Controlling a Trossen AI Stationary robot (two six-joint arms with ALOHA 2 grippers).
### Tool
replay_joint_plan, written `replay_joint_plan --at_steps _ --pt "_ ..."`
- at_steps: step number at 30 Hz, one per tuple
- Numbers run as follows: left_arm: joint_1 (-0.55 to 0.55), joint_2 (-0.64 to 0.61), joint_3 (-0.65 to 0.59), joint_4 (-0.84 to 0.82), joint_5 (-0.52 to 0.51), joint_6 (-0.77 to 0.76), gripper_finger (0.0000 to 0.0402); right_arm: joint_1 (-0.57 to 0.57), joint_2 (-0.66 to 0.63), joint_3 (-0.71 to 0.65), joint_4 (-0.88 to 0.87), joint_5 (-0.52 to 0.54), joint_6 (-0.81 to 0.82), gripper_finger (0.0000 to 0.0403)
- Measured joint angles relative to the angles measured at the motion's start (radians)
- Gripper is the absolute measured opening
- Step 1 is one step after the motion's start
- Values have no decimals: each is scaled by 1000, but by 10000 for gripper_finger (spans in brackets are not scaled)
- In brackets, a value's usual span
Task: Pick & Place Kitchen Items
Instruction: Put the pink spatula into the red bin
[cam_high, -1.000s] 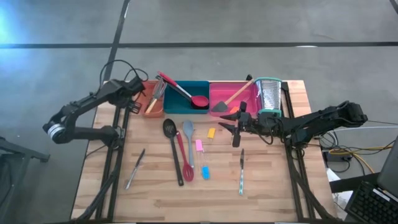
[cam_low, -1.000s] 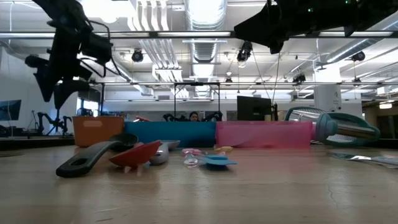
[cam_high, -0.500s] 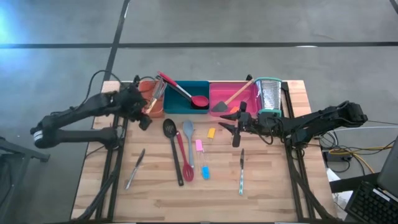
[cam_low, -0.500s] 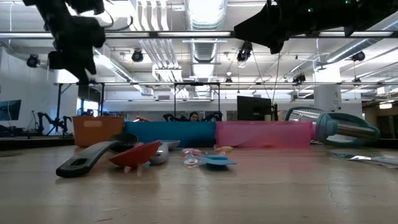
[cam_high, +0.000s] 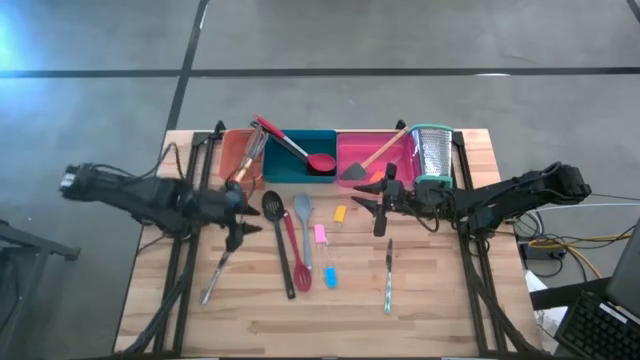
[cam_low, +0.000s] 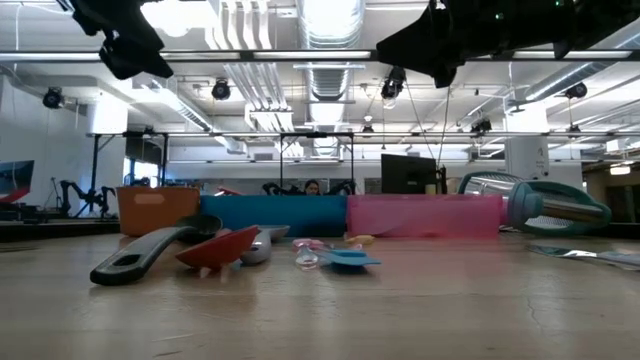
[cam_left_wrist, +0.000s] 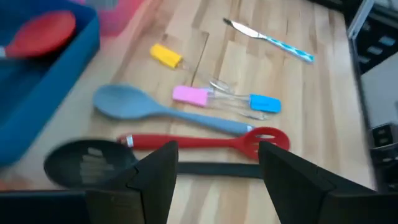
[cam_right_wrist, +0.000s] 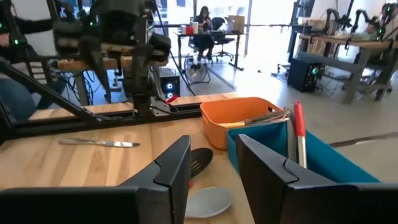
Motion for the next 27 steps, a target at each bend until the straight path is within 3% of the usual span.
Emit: replay_joint_plan --at_steps 5,9,14,20,27 --pt "-122 34 -79 121 -204 58 227 4 -1 17 -57 0 41 129" --pt "-129 71 -148 210 -336 90 227 9 -1 88 -276 11 84 121" --pt "-112 115 -196 287 -470 112 227 9 29 172 -591 149 282 103" --pt "-100 147 -231 392 -546 189 227 27 142 191 -588 72 364 90" --pt "-72 152 -290 529 -568 263 227 80 338 304 -603 57 279 79"
